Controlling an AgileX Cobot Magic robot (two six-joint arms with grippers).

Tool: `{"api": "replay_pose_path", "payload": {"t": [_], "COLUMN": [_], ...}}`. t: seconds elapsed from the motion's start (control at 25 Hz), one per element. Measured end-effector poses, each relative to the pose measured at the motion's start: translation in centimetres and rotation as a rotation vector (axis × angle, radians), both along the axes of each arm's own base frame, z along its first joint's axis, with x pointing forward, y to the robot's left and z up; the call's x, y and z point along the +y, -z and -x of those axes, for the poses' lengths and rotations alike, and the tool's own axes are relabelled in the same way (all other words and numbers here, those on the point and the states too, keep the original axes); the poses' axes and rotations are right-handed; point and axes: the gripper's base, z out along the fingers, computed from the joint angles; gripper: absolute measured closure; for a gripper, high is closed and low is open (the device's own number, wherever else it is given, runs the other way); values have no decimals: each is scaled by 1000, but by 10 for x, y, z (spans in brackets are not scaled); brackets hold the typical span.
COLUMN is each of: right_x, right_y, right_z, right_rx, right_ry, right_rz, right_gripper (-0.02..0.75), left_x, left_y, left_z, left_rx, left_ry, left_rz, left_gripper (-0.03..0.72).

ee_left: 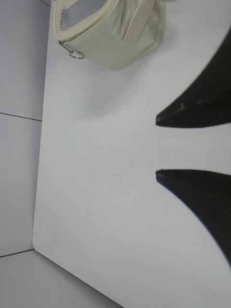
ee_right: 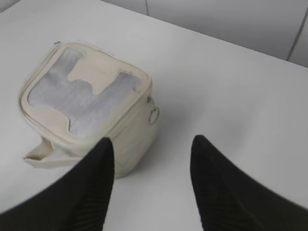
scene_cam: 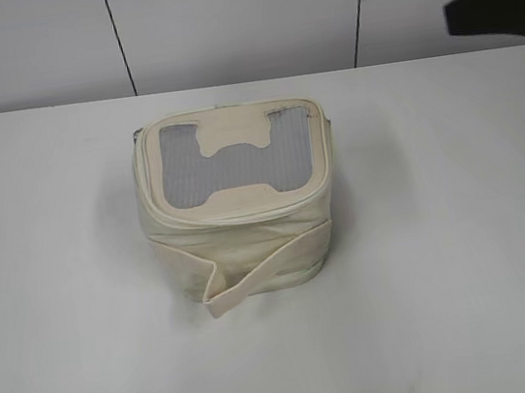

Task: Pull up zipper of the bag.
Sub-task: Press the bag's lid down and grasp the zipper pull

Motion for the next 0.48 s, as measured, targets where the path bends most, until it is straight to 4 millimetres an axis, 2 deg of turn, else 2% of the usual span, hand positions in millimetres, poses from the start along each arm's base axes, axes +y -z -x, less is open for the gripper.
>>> {"api": "replay_pose_path", "payload": {"t": [0.16, 0.2, 0.28, 0.36, 0.4, 0.48], "right_x": [32, 45, 71, 99, 111, 134], "right_y": [13, 13, 27, 31, 40, 47], "right_z": [-83, -99, -129, -152, -162, -176], "right_rx": [49, 49, 78, 77, 100, 118], "right_ry": [-179, -232, -330, -422, -455, -518], "right_rz": [-5, -11, -21, -34, -39, -33], "right_gripper": [329, 329, 329, 329, 329, 330], "left_x": [0, 0, 0, 0, 0, 0], "left_y": [0, 0, 0, 0, 0, 0], "left_z": [0, 0, 0, 0, 0, 0], "left_rx": [0, 0, 0, 0, 0, 0], "left_ry": [0, 0, 0, 0, 0, 0], "left_rz": [0, 0, 0, 0, 0, 0], "left_gripper": [447, 447, 447, 447, 447, 447]}}
